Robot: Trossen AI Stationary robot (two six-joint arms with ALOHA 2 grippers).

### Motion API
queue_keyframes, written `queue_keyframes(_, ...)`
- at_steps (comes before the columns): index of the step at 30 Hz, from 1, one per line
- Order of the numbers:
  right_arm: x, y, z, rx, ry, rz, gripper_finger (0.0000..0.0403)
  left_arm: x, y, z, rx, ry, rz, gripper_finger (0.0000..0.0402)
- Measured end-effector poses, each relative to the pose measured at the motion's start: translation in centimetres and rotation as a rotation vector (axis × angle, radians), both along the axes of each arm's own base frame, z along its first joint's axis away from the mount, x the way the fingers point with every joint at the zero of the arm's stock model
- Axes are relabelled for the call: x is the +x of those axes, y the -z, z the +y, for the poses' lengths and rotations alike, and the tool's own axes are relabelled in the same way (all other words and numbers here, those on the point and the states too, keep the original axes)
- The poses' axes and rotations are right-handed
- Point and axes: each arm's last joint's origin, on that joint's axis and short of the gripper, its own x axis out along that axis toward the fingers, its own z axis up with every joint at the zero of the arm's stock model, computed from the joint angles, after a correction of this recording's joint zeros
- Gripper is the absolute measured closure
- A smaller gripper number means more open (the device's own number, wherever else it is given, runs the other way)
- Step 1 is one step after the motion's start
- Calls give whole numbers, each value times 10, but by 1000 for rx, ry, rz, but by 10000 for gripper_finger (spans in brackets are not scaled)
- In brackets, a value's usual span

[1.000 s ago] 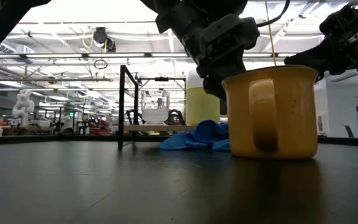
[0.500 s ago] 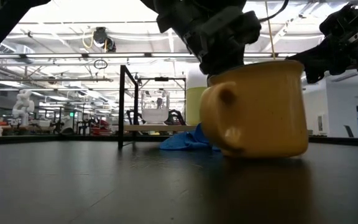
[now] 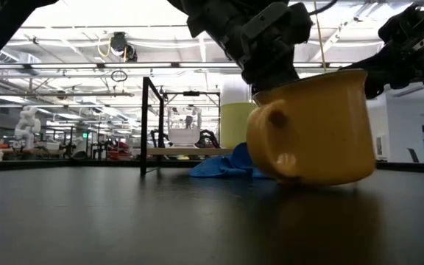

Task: Stack small to large cups/mugs on shelf
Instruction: Put the orange mug on the shelf

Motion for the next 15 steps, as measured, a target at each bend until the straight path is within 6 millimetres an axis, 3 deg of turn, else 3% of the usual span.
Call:
queue_keyframes(8, 0, 1, 0, 11, 1, 5, 403, -7, -34, 13, 15, -45, -87, 386)
queue_keyframes(15, 0, 1, 0, 8, 0, 5, 403, -11, -52, 30, 10, -81, -148, 386)
